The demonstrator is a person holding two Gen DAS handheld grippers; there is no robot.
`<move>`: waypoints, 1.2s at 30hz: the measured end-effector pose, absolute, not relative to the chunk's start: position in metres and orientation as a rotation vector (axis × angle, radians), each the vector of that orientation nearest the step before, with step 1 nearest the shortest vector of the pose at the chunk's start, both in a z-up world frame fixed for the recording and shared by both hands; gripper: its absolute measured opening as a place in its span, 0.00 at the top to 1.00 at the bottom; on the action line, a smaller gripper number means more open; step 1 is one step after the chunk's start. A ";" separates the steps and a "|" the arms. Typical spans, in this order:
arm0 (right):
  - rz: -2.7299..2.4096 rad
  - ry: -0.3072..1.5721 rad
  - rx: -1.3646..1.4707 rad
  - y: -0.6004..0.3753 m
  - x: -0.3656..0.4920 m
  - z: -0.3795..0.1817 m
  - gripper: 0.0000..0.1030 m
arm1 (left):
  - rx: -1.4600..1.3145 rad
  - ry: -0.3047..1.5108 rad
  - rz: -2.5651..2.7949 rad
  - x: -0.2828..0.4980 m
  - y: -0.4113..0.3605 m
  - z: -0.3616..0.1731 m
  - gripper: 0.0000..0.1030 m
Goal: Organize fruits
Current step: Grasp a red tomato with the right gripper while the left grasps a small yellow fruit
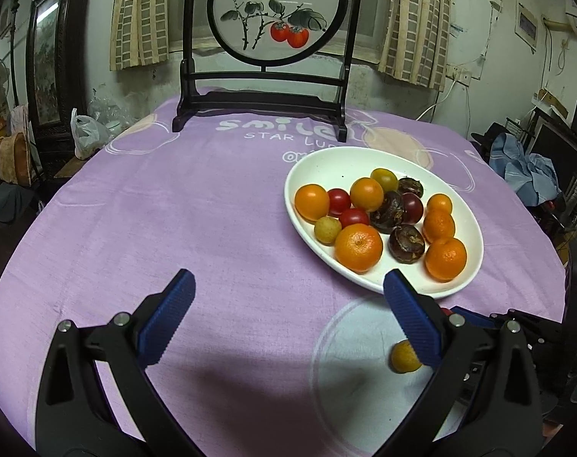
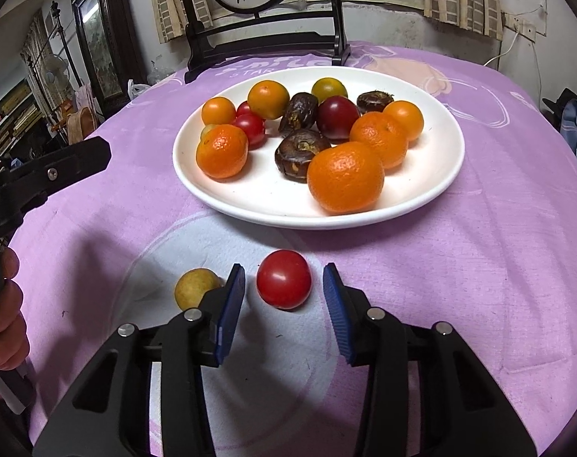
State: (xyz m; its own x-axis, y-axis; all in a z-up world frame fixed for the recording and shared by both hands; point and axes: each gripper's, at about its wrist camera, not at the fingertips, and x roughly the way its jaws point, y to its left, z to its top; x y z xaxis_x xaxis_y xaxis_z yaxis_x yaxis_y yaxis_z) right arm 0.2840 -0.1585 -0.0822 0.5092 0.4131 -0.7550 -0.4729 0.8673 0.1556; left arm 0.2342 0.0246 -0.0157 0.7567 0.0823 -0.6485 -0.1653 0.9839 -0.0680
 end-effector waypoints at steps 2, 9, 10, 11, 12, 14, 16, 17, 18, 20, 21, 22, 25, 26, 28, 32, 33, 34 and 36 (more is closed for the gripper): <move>0.533 0.890 -0.075 -0.158 0.284 -0.083 0.60 | -0.125 0.703 0.136 0.234 0.025 -0.016 0.02; 0.535 0.886 -0.068 -0.161 0.285 -0.082 0.72 | -0.123 0.708 0.139 0.235 0.024 -0.016 0.02; 0.533 0.884 -0.077 -0.160 0.284 -0.081 0.72 | -0.122 0.710 0.140 0.235 0.024 -0.017 0.02; 0.534 0.883 -0.082 -0.160 0.283 -0.081 0.73 | -0.122 0.712 0.141 0.235 0.024 -0.017 0.02; 0.540 0.883 -0.077 -0.161 0.283 -0.080 0.73 | -0.123 0.714 0.141 0.235 0.024 -0.017 0.02; 0.556 0.879 -0.052 -0.164 0.281 -0.076 0.73 | -0.125 0.719 0.138 0.235 0.025 -0.018 0.02; 0.576 0.867 -0.001 -0.171 0.281 -0.069 0.73 | -0.127 0.728 0.129 0.236 0.024 -0.020 0.02; 0.581 0.858 0.024 -0.174 0.281 -0.066 0.73 | -0.127 0.738 0.119 0.237 0.023 -0.021 0.02; 0.580 0.843 0.055 -0.180 0.281 -0.061 0.73 | -0.123 0.749 0.109 0.237 0.021 -0.023 0.02; 0.569 0.821 0.096 -0.189 0.281 -0.055 0.73 | -0.109 0.769 0.083 0.238 0.014 -0.026 0.02; 0.556 0.807 0.119 -0.195 0.282 -0.051 0.73 | -0.099 0.779 0.066 0.239 0.010 -0.028 0.02; 0.545 0.799 0.135 -0.200 0.283 -0.049 0.73 | -0.090 0.788 0.044 0.238 0.005 -0.030 0.02; 0.521 0.801 0.140 -0.205 0.284 -0.048 0.73 | -0.047 0.816 -0.044 0.237 -0.016 -0.037 0.02; 0.517 0.802 0.141 -0.205 0.284 -0.048 0.73 | -0.022 0.822 -0.076 0.236 -0.024 -0.039 0.03; 0.522 0.808 0.136 -0.204 0.284 -0.048 0.73 | 0.024 0.827 -0.121 0.234 -0.038 -0.043 0.07; 0.531 0.805 0.114 -0.200 0.282 -0.047 0.73 | 0.083 0.871 -0.218 0.233 -0.060 -0.055 0.32; 0.532 0.803 0.111 -0.199 0.281 -0.047 0.73 | 0.088 0.882 -0.231 0.233 -0.062 -0.058 0.36; 0.532 0.802 0.107 -0.199 0.281 -0.047 0.73 | 0.096 0.889 -0.237 0.234 -0.065 -0.061 0.38; 0.531 0.800 0.103 -0.198 0.280 -0.047 0.73 | 0.116 0.896 -0.238 0.235 -0.068 -0.064 0.41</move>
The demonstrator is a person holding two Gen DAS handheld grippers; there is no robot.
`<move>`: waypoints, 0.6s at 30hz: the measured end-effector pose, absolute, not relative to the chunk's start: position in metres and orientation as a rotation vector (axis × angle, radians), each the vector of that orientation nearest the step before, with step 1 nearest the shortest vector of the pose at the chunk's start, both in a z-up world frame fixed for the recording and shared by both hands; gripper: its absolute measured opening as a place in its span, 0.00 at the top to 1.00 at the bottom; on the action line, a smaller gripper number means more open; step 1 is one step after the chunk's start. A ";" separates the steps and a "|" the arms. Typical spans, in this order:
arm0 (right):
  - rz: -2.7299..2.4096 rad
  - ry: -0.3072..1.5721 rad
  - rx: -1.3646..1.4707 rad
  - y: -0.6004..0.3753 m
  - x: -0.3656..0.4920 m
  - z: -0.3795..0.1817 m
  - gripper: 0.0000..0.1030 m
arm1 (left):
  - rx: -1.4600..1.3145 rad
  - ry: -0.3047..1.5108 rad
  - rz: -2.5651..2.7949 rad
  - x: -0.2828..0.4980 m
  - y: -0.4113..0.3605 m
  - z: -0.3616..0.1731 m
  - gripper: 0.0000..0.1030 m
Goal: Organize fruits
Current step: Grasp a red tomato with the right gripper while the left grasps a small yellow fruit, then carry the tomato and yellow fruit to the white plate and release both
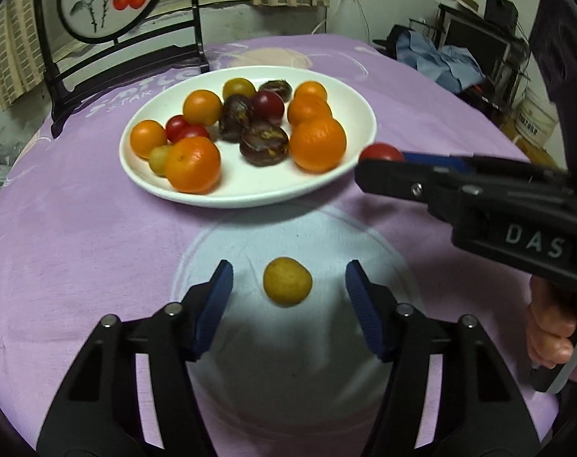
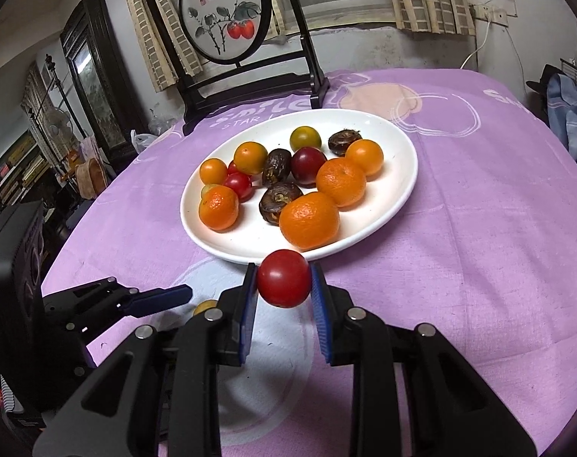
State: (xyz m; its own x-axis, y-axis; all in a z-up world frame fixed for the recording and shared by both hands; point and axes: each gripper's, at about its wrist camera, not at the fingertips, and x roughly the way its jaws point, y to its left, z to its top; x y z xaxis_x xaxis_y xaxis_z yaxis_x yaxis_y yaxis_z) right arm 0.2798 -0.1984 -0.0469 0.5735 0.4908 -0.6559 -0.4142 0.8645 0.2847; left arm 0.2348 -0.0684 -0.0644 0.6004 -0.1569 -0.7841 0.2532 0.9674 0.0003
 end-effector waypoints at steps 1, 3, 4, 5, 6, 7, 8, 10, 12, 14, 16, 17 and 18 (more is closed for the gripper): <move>0.532 0.800 0.105 -0.198 0.280 -0.047 0.73 | 0.119 0.897 -0.239 0.236 -0.069 -0.066 0.42; 0.531 0.799 0.106 -0.199 0.280 -0.047 0.73 | 0.117 0.899 -0.243 0.235 -0.069 -0.067 0.47; 0.530 0.799 0.107 -0.199 0.280 -0.046 0.73 | 0.116 0.902 -0.245 0.236 -0.070 -0.068 0.49; 0.530 0.798 0.108 -0.199 0.280 -0.046 0.73 | 0.118 0.905 -0.243 0.236 -0.070 -0.069 0.53; 0.529 0.797 0.109 -0.199 0.280 -0.046 0.73 | 0.122 0.910 -0.240 0.238 -0.070 -0.071 0.59; 0.526 0.797 0.108 -0.199 0.280 -0.046 0.73 | 0.125 0.916 -0.241 0.239 -0.070 -0.072 0.61; 0.525 0.798 0.109 -0.200 0.280 -0.046 0.73 | 0.124 0.922 -0.242 0.239 -0.070 -0.073 0.65; 0.520 0.797 0.112 -0.201 0.280 -0.047 0.73 | 0.123 0.934 -0.242 0.240 -0.071 -0.076 0.65; 0.514 0.796 0.117 -0.203 0.281 -0.048 0.73 | 0.132 0.928 -0.237 0.240 -0.072 -0.077 0.65; 0.510 0.798 0.118 -0.204 0.281 -0.048 0.73 | 0.139 0.924 -0.235 0.239 -0.073 -0.078 0.66; 0.504 0.801 0.115 -0.204 0.282 -0.050 0.73 | 0.136 0.922 -0.234 0.240 -0.072 -0.078 0.68; 0.502 0.802 0.113 -0.204 0.282 -0.050 0.73 | 0.133 0.921 -0.230 0.240 -0.071 -0.078 0.71; 0.500 0.804 0.110 -0.203 0.282 -0.051 0.73 | 0.128 0.921 -0.225 0.241 -0.070 -0.078 0.73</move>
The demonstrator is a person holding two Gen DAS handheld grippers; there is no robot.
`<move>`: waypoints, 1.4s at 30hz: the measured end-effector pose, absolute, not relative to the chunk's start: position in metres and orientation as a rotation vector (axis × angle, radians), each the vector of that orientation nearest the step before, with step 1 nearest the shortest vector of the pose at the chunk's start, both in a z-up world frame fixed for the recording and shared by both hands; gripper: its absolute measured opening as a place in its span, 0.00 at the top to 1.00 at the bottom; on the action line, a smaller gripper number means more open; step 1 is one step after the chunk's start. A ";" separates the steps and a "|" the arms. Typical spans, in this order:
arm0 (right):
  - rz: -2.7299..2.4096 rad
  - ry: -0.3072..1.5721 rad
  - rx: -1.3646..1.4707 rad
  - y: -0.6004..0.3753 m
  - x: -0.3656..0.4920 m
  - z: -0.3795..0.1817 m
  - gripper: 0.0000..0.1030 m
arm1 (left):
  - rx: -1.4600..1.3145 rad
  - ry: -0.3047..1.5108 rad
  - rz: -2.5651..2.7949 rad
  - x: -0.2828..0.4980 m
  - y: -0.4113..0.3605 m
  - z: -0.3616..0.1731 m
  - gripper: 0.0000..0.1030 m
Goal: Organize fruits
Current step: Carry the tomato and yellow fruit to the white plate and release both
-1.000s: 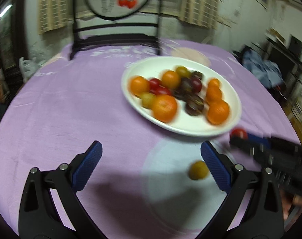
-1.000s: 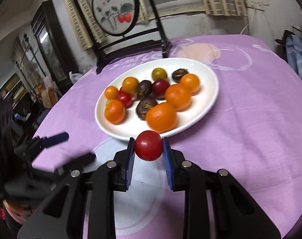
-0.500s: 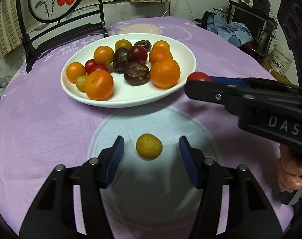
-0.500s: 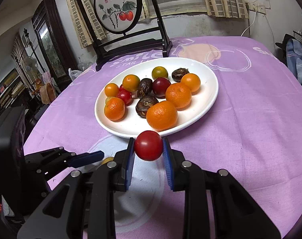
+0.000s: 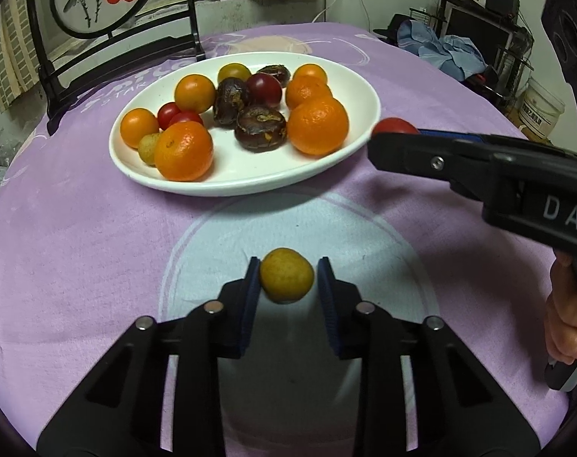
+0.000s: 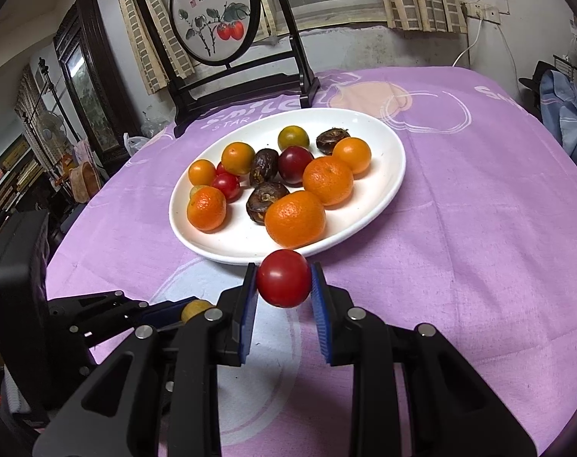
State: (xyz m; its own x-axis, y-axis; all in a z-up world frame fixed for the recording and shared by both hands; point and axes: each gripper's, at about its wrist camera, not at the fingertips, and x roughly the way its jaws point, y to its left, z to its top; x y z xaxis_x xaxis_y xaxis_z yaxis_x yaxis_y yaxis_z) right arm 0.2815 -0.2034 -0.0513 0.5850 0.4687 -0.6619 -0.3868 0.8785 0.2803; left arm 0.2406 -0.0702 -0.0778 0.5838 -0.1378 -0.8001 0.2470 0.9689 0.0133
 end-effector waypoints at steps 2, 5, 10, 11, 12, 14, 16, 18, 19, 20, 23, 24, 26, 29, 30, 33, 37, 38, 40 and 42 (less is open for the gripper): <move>0.502 0.800 0.103 -0.203 0.280 -0.052 0.73 | 0.105 0.925 -0.227 0.240 -0.068 -0.077 0.73; 0.525 0.776 0.088 -0.199 0.276 -0.049 0.73 | 0.086 0.918 -0.233 0.239 -0.066 -0.074 0.73; 0.552 0.655 0.126 -0.199 0.279 -0.028 0.73 | 0.037 0.819 -0.256 0.231 -0.058 -0.048 0.73; 0.545 0.631 0.129 -0.199 0.283 -0.023 0.73 | 0.022 0.793 -0.250 0.233 -0.055 -0.040 0.73; 0.534 0.607 0.134 -0.199 0.288 -0.018 0.73 | 0.004 0.759 -0.240 0.238 -0.051 -0.030 0.73; 0.514 0.591 0.141 -0.199 0.303 -0.013 0.73 | -0.018 0.716 -0.213 0.250 -0.044 -0.015 0.73; 0.494 0.600 0.149 -0.198 0.325 -0.012 0.73 | -0.046 0.694 -0.187 0.270 -0.036 -0.004 0.73; 0.469 0.615 0.140 -0.194 0.346 -0.015 0.73 | -0.065 0.679 -0.145 0.298 -0.029 0.004 0.73; 0.460 0.622 0.138 -0.193 0.355 -0.017 0.73 | -0.070 0.679 -0.130 0.309 -0.026 0.004 0.73; 0.456 0.628 0.137 -0.191 0.363 -0.019 0.73 | -0.079 0.686 -0.111 0.324 -0.023 0.004 0.73; 0.451 0.654 0.128 -0.187 0.384 -0.026 0.73 | -0.095 0.719 -0.064 0.358 -0.016 -0.005 0.73; 0.452 0.664 0.127 -0.185 0.391 -0.028 0.73 | -0.100 0.729 -0.054 0.368 -0.014 -0.008 0.73; 0.457 0.678 0.129 -0.182 0.400 -0.030 0.73 | -0.115 0.742 -0.045 0.382 -0.010 -0.012 0.73; 0.463 0.696 0.117 -0.177 0.409 -0.033 0.73 | -0.128 0.760 -0.044 0.398 -0.006 -0.017 0.73; 0.467 0.706 0.112 -0.175 0.412 -0.034 0.73 | -0.127 0.765 -0.043 0.402 -0.005 -0.019 0.73; 0.475 0.724 0.104 -0.171 0.415 -0.038 0.72 | -0.120 0.791 -0.039 0.410 -0.005 -0.027 0.73; 0.479 0.736 0.105 -0.172 0.410 -0.034 0.58 | -0.129 0.823 -0.027 0.414 -0.002 -0.034 0.73; 0.484 0.732 0.105 -0.172 0.407 -0.032 0.55 | -0.131 0.821 -0.022 0.413 -0.001 -0.033 0.67; 0.481 0.710 0.083 -0.173 0.396 -0.023 0.47 | -0.124 0.796 -0.002 0.407 -0.002 -0.026 0.52; 0.479 0.694 0.046 -0.172 0.384 -0.017 0.41 | -0.084 0.746 0.046 0.394 -0.005 -0.014 0.27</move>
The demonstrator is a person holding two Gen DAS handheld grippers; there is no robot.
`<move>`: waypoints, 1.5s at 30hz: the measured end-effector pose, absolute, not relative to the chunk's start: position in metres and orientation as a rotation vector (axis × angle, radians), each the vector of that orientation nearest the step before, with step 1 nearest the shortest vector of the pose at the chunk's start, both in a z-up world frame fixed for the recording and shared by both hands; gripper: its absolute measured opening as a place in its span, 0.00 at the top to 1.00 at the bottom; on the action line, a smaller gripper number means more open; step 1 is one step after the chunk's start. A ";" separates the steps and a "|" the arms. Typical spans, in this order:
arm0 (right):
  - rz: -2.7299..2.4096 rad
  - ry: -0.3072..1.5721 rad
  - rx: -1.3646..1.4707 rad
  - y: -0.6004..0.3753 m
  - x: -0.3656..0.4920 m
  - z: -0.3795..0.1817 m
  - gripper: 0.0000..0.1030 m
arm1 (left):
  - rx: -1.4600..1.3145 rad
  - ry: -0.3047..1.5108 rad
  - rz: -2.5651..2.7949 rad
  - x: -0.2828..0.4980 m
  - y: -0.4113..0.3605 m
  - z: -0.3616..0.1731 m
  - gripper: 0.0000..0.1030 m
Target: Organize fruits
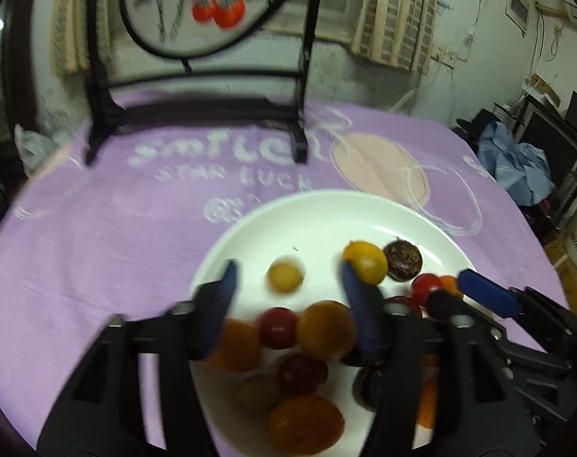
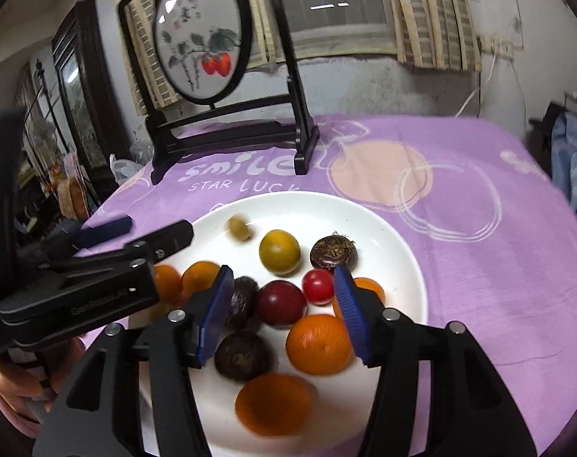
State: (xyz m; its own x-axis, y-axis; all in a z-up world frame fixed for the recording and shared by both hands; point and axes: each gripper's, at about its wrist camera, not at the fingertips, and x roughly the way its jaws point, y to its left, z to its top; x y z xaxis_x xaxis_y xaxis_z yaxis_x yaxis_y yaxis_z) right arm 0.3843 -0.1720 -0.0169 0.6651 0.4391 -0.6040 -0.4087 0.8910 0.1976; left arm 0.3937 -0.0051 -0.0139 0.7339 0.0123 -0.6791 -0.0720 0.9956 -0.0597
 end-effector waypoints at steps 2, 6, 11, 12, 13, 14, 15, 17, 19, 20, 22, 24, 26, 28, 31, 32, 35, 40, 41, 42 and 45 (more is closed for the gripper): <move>0.485 0.679 0.021 -0.172 0.371 -0.013 0.39 | -0.046 0.705 0.074 0.379 -0.009 -0.003 0.17; 0.499 0.690 -0.019 -0.181 0.337 -0.012 0.28 | -0.030 0.693 0.056 0.349 -0.010 0.011 0.10; 0.496 0.665 -0.051 -0.199 0.289 -0.023 0.01 | -0.022 0.699 0.044 0.296 -0.003 0.005 0.06; 0.490 0.673 -0.070 -0.200 0.280 -0.028 0.01 | -0.015 0.708 0.049 0.286 -0.003 0.001 0.06; 0.487 0.679 -0.084 -0.201 0.272 -0.031 0.01 | -0.006 0.719 0.051 0.274 -0.002 -0.004 0.06; 0.490 0.679 -0.091 -0.201 0.267 -0.033 0.01 | -0.002 0.727 0.047 0.268 -0.001 -0.007 0.06; 0.496 0.674 -0.101 -0.201 0.259 -0.034 0.01 | 0.001 0.735 0.045 0.260 0.000 -0.011 0.06; 0.501 0.661 -0.118 -0.200 0.249 -0.035 0.01 | -0.002 0.749 0.061 0.245 0.002 -0.015 0.06; 0.512 0.640 -0.145 -0.199 0.239 -0.034 0.01 | -0.005 0.746 0.069 0.235 0.005 -0.016 0.06; 0.514 0.632 -0.154 -0.199 0.236 -0.034 0.01 | -0.004 0.743 0.069 0.231 0.006 -0.017 0.06; 0.522 0.625 -0.156 -0.201 0.233 -0.034 0.01 | -0.007 0.741 0.068 0.226 0.007 -0.017 0.06; 0.525 0.635 -0.147 -0.201 0.234 -0.034 0.01 | -0.002 0.745 0.077 0.226 0.006 -0.017 0.06; 0.523 0.645 -0.140 -0.202 0.235 -0.034 0.01 | 0.008 0.745 0.078 0.225 0.005 -0.017 0.06; 0.523 0.647 -0.133 -0.202 0.235 -0.034 0.01 | 0.013 0.739 0.074 0.224 0.004 -0.015 0.06; 0.519 0.646 -0.128 -0.204 0.235 -0.034 0.01 | 0.017 0.734 0.074 0.224 0.004 -0.015 0.06; 0.518 0.645 -0.126 -0.204 0.235 -0.034 0.01 | 0.018 0.737 0.073 0.224 0.004 -0.015 0.06; 0.516 0.649 -0.120 -0.205 0.235 -0.035 0.01 | 0.022 0.740 0.070 0.223 0.003 -0.015 0.06; 0.514 0.654 -0.121 -0.205 0.236 -0.036 0.01 | 0.030 0.739 0.070 0.224 0.002 -0.015 0.06; 0.513 0.656 -0.122 -0.205 0.236 -0.036 0.01 | 0.030 0.742 0.069 0.224 0.002 -0.015 0.06; 0.513 0.657 -0.123 -0.205 0.236 -0.036 0.01 | 0.029 0.743 0.069 0.224 0.002 -0.015 0.06; 0.512 0.659 -0.124 -0.204 0.236 -0.037 0.01 | 0.028 0.739 0.071 0.224 0.003 -0.014 0.06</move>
State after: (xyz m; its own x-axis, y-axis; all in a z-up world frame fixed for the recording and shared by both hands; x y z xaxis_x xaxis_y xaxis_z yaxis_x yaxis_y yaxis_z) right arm 0.2361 -0.2042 -0.0365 0.6717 0.4151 -0.6135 -0.4922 0.8691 0.0492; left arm 0.2238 0.0031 -0.0145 0.7371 0.0742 -0.6717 -0.0548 0.9972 0.0500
